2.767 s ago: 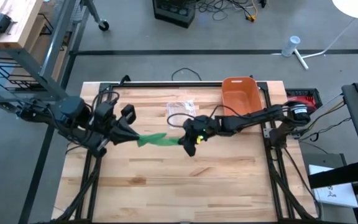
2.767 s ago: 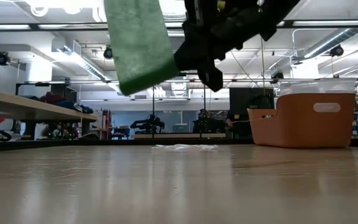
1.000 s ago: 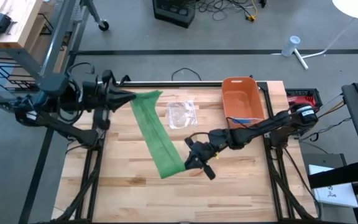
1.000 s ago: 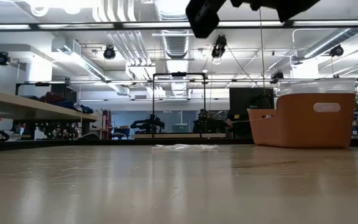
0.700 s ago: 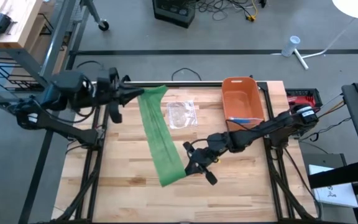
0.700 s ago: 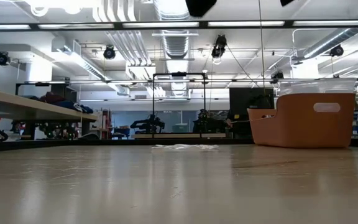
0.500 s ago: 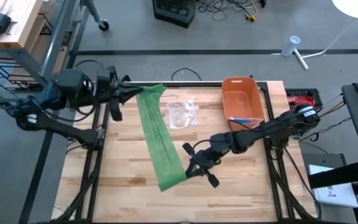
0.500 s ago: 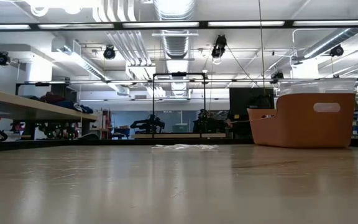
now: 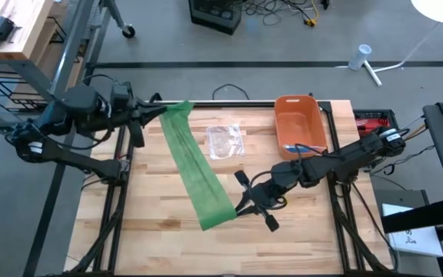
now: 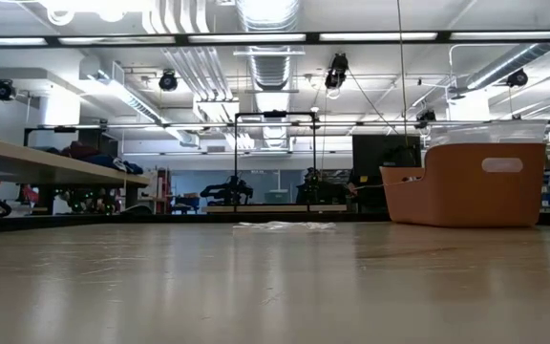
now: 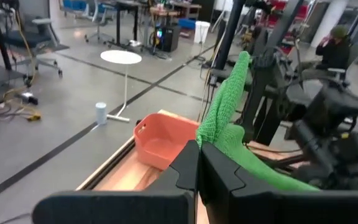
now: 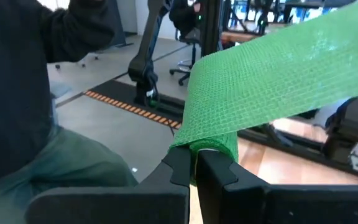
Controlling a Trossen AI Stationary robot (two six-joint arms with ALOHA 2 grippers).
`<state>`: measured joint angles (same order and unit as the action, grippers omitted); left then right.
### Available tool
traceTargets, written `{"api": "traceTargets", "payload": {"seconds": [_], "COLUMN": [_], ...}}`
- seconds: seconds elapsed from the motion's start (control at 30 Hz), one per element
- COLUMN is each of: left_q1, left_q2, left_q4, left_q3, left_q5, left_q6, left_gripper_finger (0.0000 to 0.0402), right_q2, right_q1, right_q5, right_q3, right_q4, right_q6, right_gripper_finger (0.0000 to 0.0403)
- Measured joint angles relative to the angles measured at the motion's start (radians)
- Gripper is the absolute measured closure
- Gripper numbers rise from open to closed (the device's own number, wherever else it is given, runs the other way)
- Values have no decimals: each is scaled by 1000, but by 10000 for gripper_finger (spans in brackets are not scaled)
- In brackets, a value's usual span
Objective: Roll bandage
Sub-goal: Roll the green bandage
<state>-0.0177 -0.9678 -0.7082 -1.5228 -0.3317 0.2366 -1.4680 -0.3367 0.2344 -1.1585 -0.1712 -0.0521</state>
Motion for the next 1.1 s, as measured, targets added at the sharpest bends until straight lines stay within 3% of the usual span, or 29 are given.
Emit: {"api": "traceTargets", "payload": {"seconds": [0.6,0.87,1.1], "left_q1": [0,1,1], "left_q2": [-76,-116,-144], "left_q4": [-130,-122,24], "left_q3": [21,141,291], "left_q5": [0,16,154], "left_q6": [12,66,124], "left_gripper_finger": [401,401,401], "right_q2": [157,200,222], "right_q1": [-7,-6,-4], "right_q5": [0,-18,-101], "right_q3": [0,1,1], "right_q4": [-18,-50,-54], "right_q6": [-104,-163,-194], "right_gripper_finger": [403,403,403]}}
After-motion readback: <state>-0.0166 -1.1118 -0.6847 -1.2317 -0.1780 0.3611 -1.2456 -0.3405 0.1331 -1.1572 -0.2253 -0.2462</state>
